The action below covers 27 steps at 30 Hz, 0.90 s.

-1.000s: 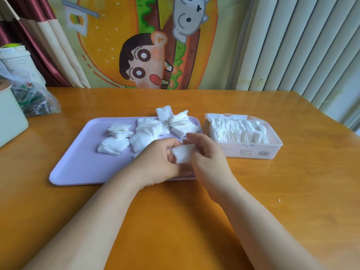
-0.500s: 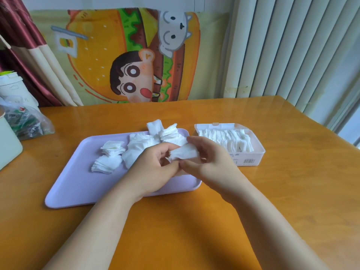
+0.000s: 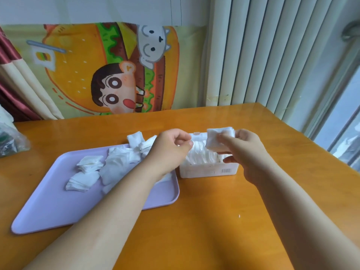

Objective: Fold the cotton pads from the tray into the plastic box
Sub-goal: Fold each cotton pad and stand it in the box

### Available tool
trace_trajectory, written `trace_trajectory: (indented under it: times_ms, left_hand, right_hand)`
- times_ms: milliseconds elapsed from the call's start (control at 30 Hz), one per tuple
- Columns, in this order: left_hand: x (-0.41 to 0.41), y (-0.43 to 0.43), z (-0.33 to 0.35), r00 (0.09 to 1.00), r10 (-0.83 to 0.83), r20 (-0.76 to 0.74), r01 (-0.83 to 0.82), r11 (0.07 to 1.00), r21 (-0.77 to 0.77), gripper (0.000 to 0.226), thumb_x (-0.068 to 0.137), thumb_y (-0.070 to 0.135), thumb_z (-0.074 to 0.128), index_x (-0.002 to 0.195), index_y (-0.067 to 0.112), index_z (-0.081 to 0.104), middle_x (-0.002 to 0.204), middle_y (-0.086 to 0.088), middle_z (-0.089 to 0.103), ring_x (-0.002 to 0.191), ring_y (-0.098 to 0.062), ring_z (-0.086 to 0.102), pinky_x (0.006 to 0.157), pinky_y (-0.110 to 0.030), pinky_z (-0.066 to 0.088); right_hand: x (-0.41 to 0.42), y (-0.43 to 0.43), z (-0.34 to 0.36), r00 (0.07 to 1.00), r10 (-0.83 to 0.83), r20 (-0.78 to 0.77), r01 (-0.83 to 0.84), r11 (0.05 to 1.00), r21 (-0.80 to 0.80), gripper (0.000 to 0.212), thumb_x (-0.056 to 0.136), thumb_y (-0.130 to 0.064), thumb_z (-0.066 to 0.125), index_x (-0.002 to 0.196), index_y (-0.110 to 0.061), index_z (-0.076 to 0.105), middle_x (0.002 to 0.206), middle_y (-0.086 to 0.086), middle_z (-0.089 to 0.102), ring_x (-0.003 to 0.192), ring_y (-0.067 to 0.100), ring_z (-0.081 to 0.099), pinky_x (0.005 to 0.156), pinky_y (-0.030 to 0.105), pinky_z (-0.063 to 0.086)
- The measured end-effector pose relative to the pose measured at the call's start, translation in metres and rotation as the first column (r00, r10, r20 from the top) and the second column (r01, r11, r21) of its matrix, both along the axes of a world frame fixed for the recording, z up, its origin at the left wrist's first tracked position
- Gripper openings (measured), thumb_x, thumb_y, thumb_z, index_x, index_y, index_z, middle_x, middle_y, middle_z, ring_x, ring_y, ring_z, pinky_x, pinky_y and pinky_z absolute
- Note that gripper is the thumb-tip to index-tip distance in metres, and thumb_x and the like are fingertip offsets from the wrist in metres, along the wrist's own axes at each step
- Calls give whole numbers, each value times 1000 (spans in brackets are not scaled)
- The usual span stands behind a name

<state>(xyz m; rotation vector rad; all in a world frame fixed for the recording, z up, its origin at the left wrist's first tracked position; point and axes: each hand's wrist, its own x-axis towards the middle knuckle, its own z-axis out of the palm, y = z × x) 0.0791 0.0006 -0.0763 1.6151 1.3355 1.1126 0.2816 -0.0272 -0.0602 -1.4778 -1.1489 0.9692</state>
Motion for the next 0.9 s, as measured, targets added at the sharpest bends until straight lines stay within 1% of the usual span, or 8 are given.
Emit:
trace_trajectory:
  times_ms: [133, 233, 300, 400, 533, 633, 767, 900]
  left_hand:
    - [40, 17, 7, 919, -139, -368, 187, 977, 100, 12, 96, 25, 70, 106, 27, 76, 97, 21, 63, 76, 1, 56, 72, -21, 44]
    - [68, 32, 13, 740, -227, -633, 352, 933, 77, 23, 97, 20, 65, 117, 28, 72, 112, 19, 56, 95, -7, 52, 70, -19, 38]
    - [80, 43, 14, 636, -265, -724, 415, 909, 32, 28, 93, 20, 64, 117, 34, 70, 113, 20, 57, 103, -12, 58, 74, -24, 47]
    - [91, 53, 13, 595, -308, -742, 446, 895, -13, 27, 85, 22, 66, 107, 38, 67, 111, 21, 62, 101, -14, 63, 82, -39, 58]
    - [92, 62, 9, 547, -376, -748, 487, 870, -81, 32, 84, 28, 71, 112, 41, 62, 113, 24, 63, 101, -6, 62, 78, -26, 53]
    - [93, 68, 1, 503, -337, -796, 482, 874, -65, 19, 85, 37, 67, 100, 45, 58, 104, 23, 60, 96, -8, 62, 70, -24, 46]
    - [90, 70, -5, 493, -350, -797, 441, 890, -119, 15, 89, 43, 65, 102, 36, 68, 95, 22, 61, 90, -13, 66, 78, -38, 58]
    - [87, 67, -3, 454, -348, -821, 403, 901, -159, 14, 92, 42, 62, 87, 29, 64, 84, 6, 70, 78, -17, 68, 76, -41, 60]
  right_hand:
    - [13, 12, -10, 968, -251, -11, 251, 960, 124, 17, 91, -23, 63, 82, -12, 53, 75, -1, 55, 65, 15, 54, 53, 21, 39]
    - [19, 22, -17, 955, -297, -30, 298, 944, 143, 33, 90, -20, 59, 69, -25, 35, 64, -7, 36, 46, 6, 33, 42, 16, 27]
    - [25, 27, -19, 951, -306, -28, 307, 942, 134, 32, 88, -20, 59, 68, -23, 35, 62, -7, 35, 40, 5, 31, 39, 15, 25]
    - [37, 32, -23, 951, -310, -13, 310, 943, 118, 22, 84, -22, 59, 72, -13, 43, 65, -2, 40, 51, 11, 36, 44, 22, 29]
    - [46, 35, -29, 952, -299, -65, 303, 951, 65, 29, 82, -27, 61, 89, 1, 60, 77, 6, 56, 67, 20, 51, 54, 29, 39]
    - [50, 36, -32, 965, -236, -112, 237, 972, -5, 39, 87, -23, 67, 104, 12, 65, 83, 10, 62, 71, 21, 54, 52, 27, 41]
    - [51, 36, -30, 996, -84, -38, 79, 990, -117, 40, 89, -30, 74, 103, 8, 73, 83, 9, 62, 72, 19, 51, 58, 29, 38]
    - [46, 40, -30, 1000, -25, 18, 28, 977, -212, 26, 89, -33, 72, 93, -7, 74, 85, 6, 63, 75, 20, 52, 61, 31, 36]
